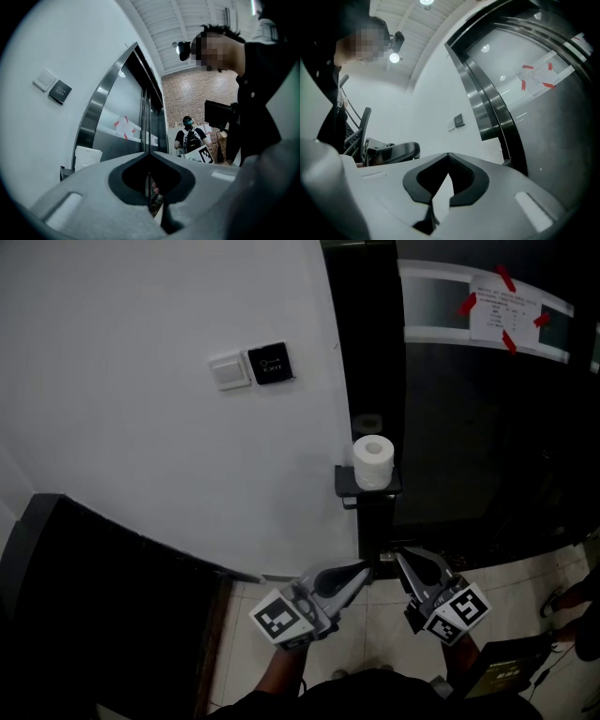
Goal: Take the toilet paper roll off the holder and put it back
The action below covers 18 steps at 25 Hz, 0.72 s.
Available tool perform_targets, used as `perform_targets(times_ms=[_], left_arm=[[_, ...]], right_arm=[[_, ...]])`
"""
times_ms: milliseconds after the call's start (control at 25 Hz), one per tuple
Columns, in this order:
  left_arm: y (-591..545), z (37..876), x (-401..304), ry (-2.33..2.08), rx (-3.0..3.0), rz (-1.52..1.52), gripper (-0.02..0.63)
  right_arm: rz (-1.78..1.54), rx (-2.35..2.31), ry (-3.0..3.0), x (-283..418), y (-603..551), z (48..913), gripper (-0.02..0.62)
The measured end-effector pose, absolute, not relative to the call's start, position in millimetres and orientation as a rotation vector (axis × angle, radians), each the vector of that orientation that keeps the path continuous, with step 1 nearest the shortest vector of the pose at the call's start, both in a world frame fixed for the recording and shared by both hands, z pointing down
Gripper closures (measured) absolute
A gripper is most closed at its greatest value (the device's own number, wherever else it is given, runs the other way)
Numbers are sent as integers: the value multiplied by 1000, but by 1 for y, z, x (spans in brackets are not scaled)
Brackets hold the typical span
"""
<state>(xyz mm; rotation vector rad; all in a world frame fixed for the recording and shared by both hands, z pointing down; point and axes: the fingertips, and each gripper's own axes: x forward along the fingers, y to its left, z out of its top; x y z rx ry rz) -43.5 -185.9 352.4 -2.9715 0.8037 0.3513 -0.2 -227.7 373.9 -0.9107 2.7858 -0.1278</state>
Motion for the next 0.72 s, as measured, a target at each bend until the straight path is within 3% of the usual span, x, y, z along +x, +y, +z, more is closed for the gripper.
perform_targets(times_ms=[240, 720], left_arm=[[-194, 351, -45, 794, -2966, 373, 611], [-199, 352, -58, 832, -2957, 395, 611]], right_arm=[[-124, -919, 2824, -8, -244, 377, 570], [-190, -1151, 2858, -12, -347, 399, 295]])
